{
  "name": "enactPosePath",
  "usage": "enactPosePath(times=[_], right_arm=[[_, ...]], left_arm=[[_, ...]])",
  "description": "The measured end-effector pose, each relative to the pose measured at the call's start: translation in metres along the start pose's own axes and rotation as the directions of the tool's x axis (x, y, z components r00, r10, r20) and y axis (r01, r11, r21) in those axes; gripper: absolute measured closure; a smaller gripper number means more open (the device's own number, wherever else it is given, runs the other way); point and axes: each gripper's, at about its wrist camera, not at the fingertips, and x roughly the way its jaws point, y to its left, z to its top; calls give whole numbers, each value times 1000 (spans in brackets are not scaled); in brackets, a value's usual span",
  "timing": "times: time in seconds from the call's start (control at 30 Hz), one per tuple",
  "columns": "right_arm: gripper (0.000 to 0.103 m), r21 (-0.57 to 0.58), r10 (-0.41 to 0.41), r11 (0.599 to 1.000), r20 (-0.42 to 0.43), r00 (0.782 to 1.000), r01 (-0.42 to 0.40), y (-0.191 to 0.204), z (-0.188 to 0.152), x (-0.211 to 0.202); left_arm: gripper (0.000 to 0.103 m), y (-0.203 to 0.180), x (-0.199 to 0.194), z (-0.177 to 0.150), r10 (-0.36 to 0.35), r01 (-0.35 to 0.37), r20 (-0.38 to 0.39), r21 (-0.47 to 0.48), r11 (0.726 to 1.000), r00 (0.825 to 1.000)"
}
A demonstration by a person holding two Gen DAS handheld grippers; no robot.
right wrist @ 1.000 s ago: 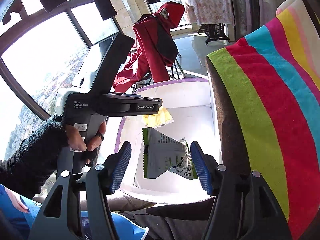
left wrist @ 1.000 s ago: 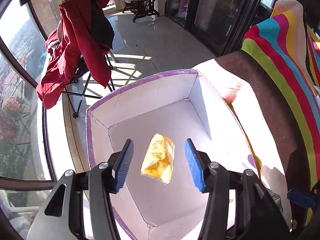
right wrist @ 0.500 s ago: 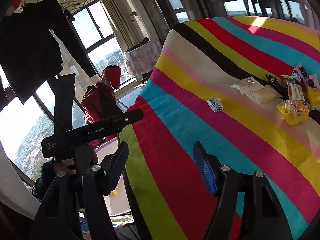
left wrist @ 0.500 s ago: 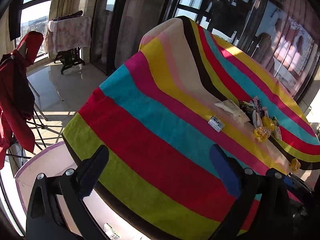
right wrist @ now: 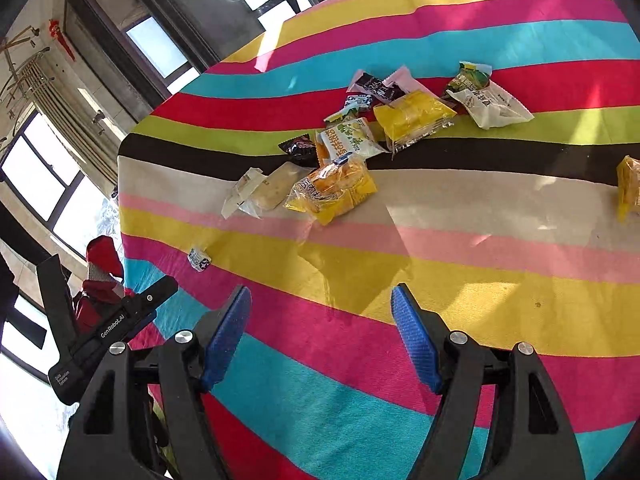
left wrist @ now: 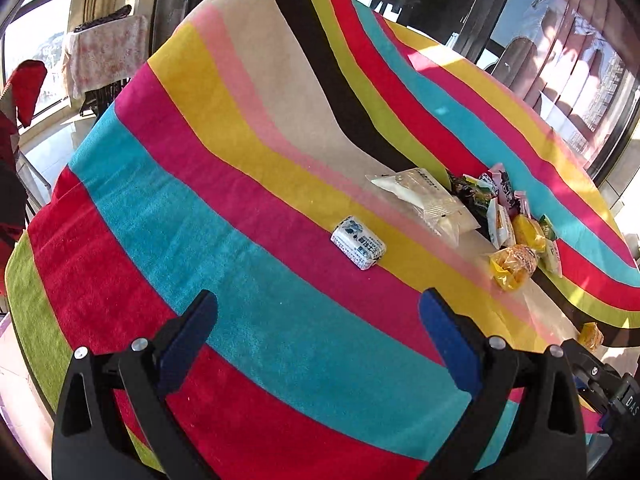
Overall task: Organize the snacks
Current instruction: 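Move the right tool to the orange LAVA bread packet while the left tool approaches the small white-blue packet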
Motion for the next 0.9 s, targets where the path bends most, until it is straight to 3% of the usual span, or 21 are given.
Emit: enactPosePath(times=[0.1,0.17,0.37,0.43,0.5,0.6,0.77,0.8,0.9], right_arm=[[30,135,-70,988,-15,997,71,-5,12,20],[29,203,-139,970,22,990,132,1,21,28],[28,291,-287,919,34,957,266,21,48,67],[28,306,-350,896,45,936,320,26,56,75],[26,327,-383,877,35,923,352,27,63,84],[24,353,-369,873,24,929,338,26,70,88],[26,194,-422,892,33,906,408,38,66,93],[34,144,-421,900,36,907,412,38,63,92],[46,68,-327,944,69,942,323,24,50,73]], left_arm=[[2,7,-1,3,-19,19,18,-33,999,1000],[2,9,2,4,-37,38,19,-48,998,999],[2,16,-2,2,-57,58,28,-61,996,998],[2,19,-3,2,-77,79,36,-74,994,996],[2,22,-3,2,-96,100,44,-88,991,994],[2,23,-3,2,-109,113,49,-96,989,993],[2,21,-3,2,-107,111,48,-94,989,993],[2,21,-3,3,-109,114,49,-95,989,993],[2,25,-5,1,-124,129,56,-106,986,991]])
